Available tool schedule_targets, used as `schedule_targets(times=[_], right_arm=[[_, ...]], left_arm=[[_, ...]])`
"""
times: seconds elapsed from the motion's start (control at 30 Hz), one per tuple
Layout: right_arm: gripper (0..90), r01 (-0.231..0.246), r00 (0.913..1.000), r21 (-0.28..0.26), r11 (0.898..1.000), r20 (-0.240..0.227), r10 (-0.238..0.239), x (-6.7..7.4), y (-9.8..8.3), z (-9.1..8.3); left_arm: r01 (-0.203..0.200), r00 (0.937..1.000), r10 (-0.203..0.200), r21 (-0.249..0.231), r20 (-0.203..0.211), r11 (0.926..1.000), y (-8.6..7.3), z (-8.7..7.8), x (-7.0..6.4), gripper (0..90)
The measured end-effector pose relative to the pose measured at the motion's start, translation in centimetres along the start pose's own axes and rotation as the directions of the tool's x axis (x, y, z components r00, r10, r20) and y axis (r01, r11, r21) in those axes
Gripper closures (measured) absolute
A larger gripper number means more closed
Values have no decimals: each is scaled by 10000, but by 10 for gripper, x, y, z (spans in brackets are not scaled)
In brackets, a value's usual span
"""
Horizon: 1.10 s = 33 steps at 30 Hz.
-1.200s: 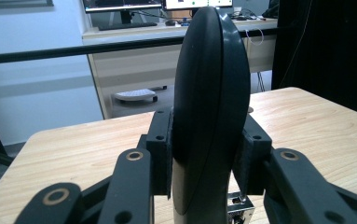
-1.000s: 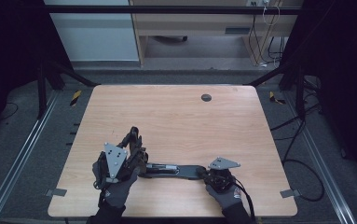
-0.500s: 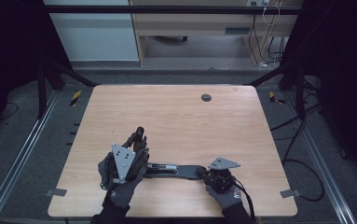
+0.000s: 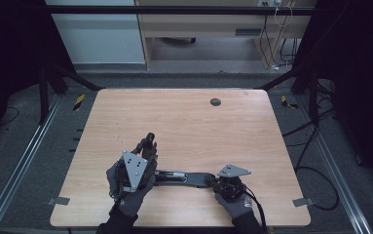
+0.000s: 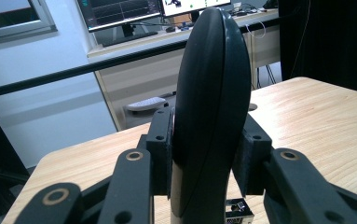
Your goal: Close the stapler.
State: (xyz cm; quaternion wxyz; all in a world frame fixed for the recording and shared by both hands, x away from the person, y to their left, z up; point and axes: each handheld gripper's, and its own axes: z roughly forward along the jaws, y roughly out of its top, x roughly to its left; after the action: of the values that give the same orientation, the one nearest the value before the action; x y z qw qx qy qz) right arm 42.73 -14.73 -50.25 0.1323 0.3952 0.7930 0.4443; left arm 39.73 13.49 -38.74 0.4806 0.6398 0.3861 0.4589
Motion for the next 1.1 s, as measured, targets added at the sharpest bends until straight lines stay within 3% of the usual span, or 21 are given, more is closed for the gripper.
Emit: schedule_targets(times=[0.2, 0.47, 1.1], right_arm=[[900, 22, 10000, -10, 10000, 5, -22, 0, 0, 0], [900, 27, 10000, -5, 10000, -6, -27, 0, 0, 0], [900, 30, 10000, -8, 10000, -19, -30, 0, 0, 0]], left_arm=[[-335, 9994, 335, -36, 13, 9994, 0, 2, -7, 632], [-1252, 9921, 1252, -8, -34, 9921, 0, 6, -28, 626], [-1931, 9812, 1931, -41, -40, 9812, -2, 9, -45, 616]])
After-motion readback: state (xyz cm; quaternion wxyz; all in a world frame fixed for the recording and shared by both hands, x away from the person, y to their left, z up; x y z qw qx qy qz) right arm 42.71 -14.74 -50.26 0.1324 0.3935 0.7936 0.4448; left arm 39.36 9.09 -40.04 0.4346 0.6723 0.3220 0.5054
